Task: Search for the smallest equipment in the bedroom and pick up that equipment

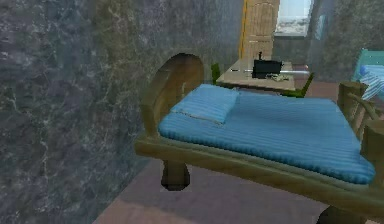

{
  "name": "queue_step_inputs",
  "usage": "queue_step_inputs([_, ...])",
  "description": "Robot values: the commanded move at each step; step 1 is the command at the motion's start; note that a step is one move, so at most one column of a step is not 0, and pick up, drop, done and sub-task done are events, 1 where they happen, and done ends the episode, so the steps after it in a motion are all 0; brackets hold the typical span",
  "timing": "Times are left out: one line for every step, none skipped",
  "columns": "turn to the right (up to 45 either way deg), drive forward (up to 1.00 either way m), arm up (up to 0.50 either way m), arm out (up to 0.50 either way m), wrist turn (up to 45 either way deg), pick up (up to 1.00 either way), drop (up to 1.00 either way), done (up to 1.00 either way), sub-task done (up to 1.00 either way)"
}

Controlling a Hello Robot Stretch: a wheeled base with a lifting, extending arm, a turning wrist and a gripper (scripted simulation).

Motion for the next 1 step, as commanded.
queue_step_inputs([0.0, 0.30, 0.00, 0.00, 0.0, 0.00, 0.00, 0.00, 0.00])
